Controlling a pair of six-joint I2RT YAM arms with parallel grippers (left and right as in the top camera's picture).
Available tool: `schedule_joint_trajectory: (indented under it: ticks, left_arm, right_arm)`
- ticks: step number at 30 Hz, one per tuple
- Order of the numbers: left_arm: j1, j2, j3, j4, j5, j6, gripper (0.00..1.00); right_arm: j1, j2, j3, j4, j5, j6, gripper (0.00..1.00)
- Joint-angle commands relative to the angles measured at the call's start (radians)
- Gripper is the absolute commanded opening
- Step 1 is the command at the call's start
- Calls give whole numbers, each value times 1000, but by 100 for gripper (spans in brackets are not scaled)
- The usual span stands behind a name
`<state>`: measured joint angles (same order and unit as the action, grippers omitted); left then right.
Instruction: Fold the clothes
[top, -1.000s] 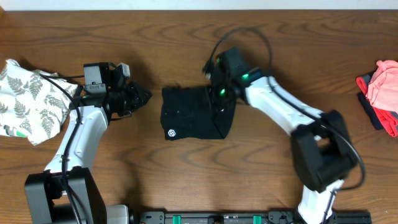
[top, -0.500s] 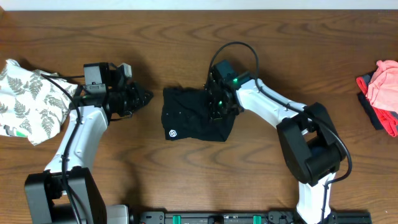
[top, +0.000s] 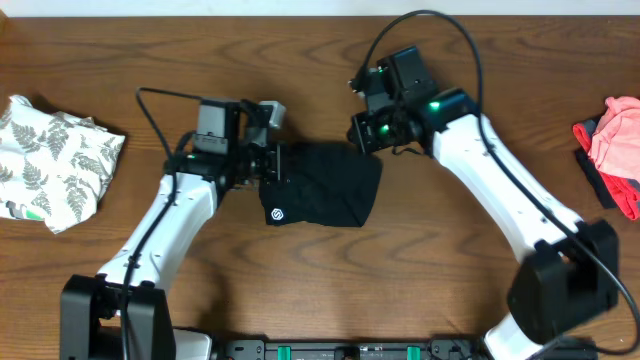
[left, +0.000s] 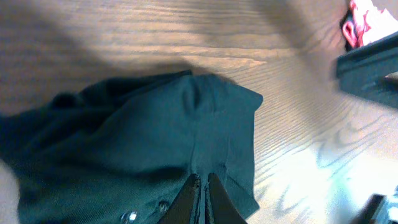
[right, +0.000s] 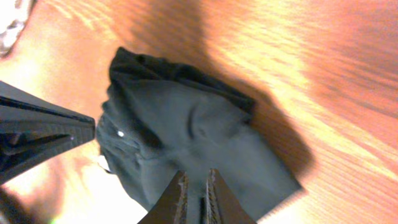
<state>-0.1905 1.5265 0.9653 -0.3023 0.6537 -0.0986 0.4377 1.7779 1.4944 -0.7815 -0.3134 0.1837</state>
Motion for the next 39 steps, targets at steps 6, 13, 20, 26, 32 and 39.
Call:
schedule_joint_trajectory:
  ticks: [6,13,20,26,32,39]
  left_arm:
    - [-35,164,7,58,-30,61,6]
    - [-35,386,7,45,-29,2,6]
    - [-13,430,8,5,13,-30,6]
    - [79,226,23,5,93,-37,7]
    - [127,4,23,-20,-107,-98,7]
    - [126,10,-21,-51,23,-98,6]
  right_arm:
    - [-31,-22,3,-192,451,119,14]
    - [-61,-22,3,-254,475,119,13]
    - [-75,-22,3,-269,475,119,12]
    - [-75,-22,3,-270,475,115,11]
    - [-75,-22,3,-269,473,116,11]
    - [-74,-22,-3,-267,463,116,11]
